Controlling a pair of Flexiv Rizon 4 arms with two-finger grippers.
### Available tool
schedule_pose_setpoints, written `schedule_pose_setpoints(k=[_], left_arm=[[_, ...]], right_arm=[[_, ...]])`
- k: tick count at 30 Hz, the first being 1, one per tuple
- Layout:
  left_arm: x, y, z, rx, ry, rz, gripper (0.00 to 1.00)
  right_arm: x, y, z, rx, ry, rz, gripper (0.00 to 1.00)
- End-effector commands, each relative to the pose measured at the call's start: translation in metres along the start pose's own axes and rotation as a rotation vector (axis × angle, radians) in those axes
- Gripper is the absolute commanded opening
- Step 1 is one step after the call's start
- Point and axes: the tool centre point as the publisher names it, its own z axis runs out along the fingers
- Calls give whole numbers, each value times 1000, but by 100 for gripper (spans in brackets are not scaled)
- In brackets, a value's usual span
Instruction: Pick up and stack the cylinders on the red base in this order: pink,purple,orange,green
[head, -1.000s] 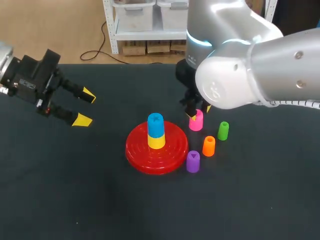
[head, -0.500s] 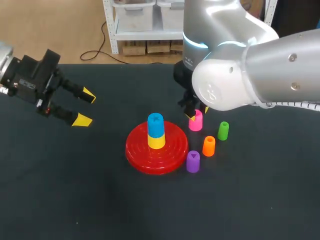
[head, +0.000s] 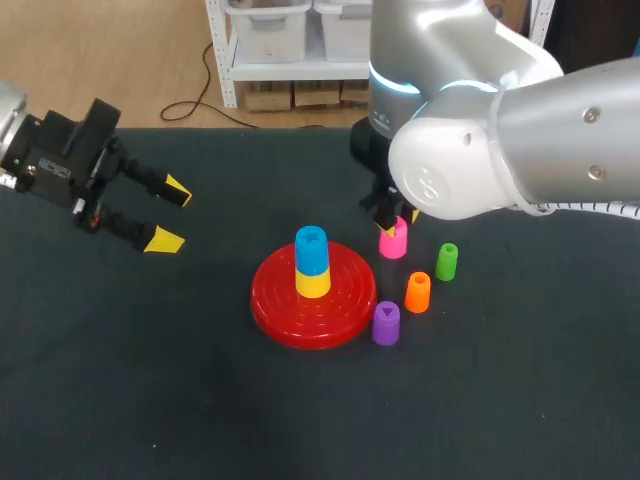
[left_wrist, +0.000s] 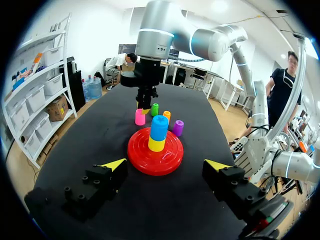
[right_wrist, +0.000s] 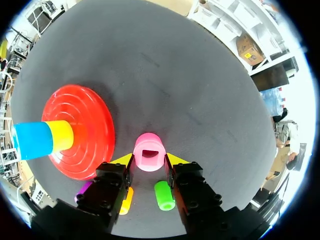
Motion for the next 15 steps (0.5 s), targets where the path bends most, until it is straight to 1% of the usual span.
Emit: schedule_pose_setpoints(k=[1, 10, 15], left_arm=[[1, 1, 0, 2, -2, 2, 100], [1, 1, 0, 2, -2, 2, 100], [1, 1, 0, 2, -2, 2, 100]], right_arm=[[4, 0, -15, 0, -26, -6, 0], [-5, 10, -67, -33, -99, -70, 0], [-7, 24, -99, -57, -142, -108, 0]])
